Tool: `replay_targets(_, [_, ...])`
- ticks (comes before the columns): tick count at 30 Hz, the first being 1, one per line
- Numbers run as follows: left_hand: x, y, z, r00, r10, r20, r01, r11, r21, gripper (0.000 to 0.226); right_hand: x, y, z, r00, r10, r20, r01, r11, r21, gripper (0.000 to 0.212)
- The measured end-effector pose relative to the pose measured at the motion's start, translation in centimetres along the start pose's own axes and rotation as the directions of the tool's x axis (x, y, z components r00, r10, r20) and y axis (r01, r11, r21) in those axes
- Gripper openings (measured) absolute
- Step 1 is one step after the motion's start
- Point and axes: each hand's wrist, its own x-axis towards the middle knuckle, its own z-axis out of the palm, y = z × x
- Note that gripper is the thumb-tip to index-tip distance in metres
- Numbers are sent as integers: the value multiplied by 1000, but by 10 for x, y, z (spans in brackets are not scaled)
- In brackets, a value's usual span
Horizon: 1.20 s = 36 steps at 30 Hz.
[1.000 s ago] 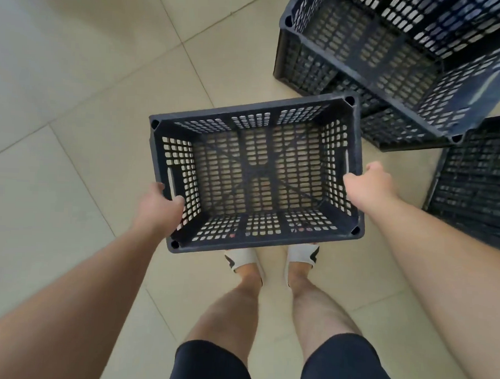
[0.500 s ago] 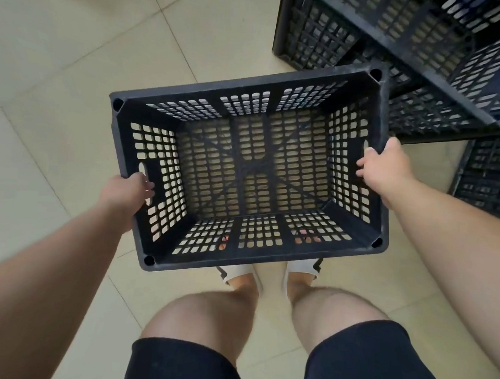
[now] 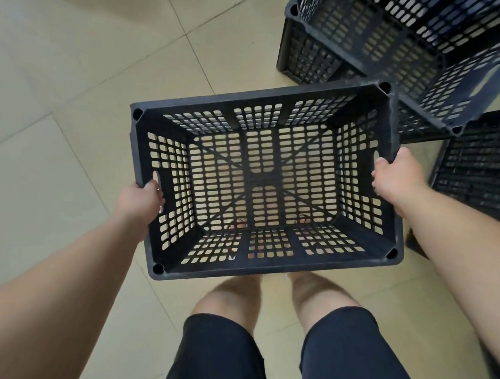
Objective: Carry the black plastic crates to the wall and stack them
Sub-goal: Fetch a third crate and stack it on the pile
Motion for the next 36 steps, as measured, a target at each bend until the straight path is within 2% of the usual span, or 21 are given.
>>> replay_targets(3, [-51, 11, -31, 1000, -12, -16, 12, 1000, 3, 39, -50, -10, -45, 1000, 14, 0, -14, 1000, -9, 33])
replay_targets(8, [-134, 21, -91, 999, -39, -14, 40, 999, 9, 37, -139, -21, -127, 1000, 11, -21, -13, 996, -91, 35])
replay_targets(17, [-246, 29, -181, 1000, 26, -11, -26, 1000, -2, 25, -251, -48, -233, 997, -73, -20, 69, 984, -163, 37])
replay_targets(26, [-323, 24, -239, 997, 33, -67, -40, 993, -107, 18, -325, -80, -298, 980, -195, -29, 186, 965, -185, 40])
replay_targets(33, [-373, -14, -252, 980, -59, -190, 38, 993, -111, 33, -338, -98, -322, 946, -322, 45, 324, 918, -228, 42])
replay_targets(36, [-403, -45, -245, 965, -120, -234, 80, 982, -173, 33, -343, -106, -330, 906, -413, 92, 422, 873, -243, 41])
